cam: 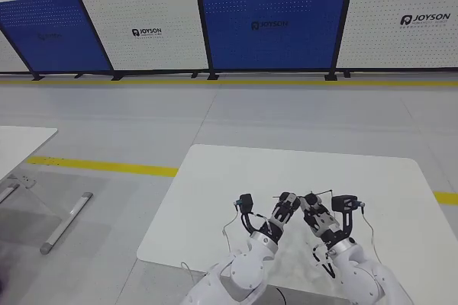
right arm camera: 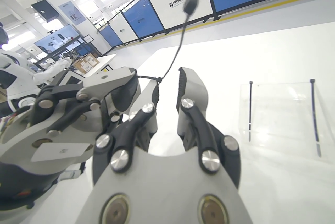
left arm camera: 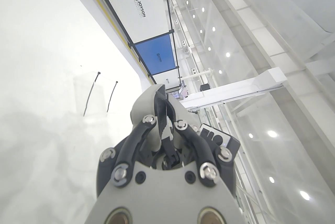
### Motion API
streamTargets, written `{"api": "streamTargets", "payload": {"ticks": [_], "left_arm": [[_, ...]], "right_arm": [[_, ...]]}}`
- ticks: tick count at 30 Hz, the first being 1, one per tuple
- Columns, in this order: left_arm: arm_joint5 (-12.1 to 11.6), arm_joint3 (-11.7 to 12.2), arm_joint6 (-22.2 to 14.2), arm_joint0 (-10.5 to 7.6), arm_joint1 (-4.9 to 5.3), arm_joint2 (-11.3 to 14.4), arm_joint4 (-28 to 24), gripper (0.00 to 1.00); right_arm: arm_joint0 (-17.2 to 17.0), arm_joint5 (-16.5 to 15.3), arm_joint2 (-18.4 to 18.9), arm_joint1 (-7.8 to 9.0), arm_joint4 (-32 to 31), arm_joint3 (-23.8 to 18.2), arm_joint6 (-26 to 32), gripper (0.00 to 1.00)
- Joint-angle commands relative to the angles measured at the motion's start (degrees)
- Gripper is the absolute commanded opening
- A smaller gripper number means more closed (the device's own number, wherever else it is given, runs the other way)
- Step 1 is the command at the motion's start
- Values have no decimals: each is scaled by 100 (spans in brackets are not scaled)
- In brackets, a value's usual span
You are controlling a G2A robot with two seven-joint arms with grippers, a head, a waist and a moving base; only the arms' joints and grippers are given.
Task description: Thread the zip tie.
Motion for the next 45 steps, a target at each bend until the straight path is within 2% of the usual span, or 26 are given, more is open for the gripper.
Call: {"api": "streamTargets", "payload": {"ticks": [1,13,15,20,26,45], "left_arm": [[7,10,8,-6,-3,4,5,0],[18,24,-26,4,-9,-11,22,0],[13,22,-32,12,-9,-17,27,0],[0,16,-48,31,-7,-26,49,0],[-10,5,-56,49,-7,-29,69,0],[-247,-189,-115,162,-1,-48,22,0]], "right_arm": [[8,-16,-4,4,9,8,25,15],[31,-32,-39,21,2,13,20,14],[34,-24,-46,24,-5,8,17,12],[32,1,-62,29,-6,0,10,0],[27,15,-74,37,-7,9,7,0],[28,16,-185,62,-107,58,122,0]]}}
